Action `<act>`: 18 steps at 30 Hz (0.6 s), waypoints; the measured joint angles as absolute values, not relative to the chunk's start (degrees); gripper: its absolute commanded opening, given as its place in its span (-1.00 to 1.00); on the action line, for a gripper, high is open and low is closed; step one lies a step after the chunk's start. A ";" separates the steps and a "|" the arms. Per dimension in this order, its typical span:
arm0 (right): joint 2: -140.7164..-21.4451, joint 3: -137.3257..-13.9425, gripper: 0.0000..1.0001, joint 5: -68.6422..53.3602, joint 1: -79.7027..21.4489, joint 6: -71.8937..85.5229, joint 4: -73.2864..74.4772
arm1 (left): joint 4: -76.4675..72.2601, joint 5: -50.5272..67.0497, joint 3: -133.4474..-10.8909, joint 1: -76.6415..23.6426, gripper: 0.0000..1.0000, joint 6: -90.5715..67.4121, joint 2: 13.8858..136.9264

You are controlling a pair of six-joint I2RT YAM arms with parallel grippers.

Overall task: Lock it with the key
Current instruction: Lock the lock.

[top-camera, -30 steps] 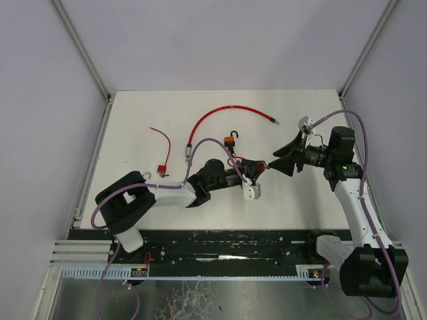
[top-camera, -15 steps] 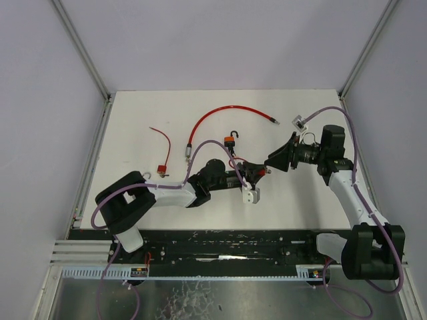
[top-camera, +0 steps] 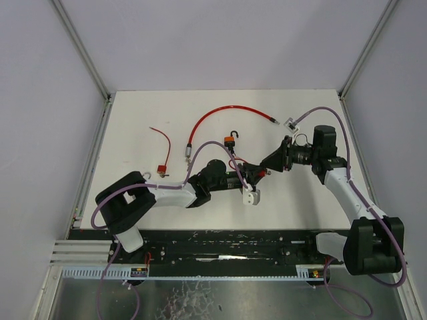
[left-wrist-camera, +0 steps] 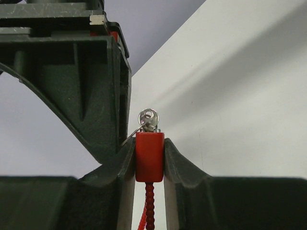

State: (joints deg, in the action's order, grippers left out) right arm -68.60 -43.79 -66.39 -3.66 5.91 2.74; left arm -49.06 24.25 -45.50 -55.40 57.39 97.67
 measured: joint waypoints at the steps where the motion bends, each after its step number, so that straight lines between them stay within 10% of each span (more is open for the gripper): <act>1: -68.73 -43.79 -0.40 -66.24 -3.73 5.89 2.92 | -49.06 24.25 -45.50 -55.42 -1.00 57.41 97.67; 6: -68.75 -43.81 -0.81 -65.60 -3.88 5.08 3.97 | -49.06 24.23 -45.50 -55.48 -1.00 57.52 97.67; 18: -65.34 -44.10 -0.98 -65.34 -3.97 -0.62 6.79 | -49.08 23.40 -45.50 -55.48 -1.00 57.43 97.67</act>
State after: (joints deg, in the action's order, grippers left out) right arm -65.34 -44.10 -65.34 -3.97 -0.62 6.79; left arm -49.08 23.40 -45.50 -55.48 57.43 97.67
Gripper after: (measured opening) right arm 0.019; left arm 0.218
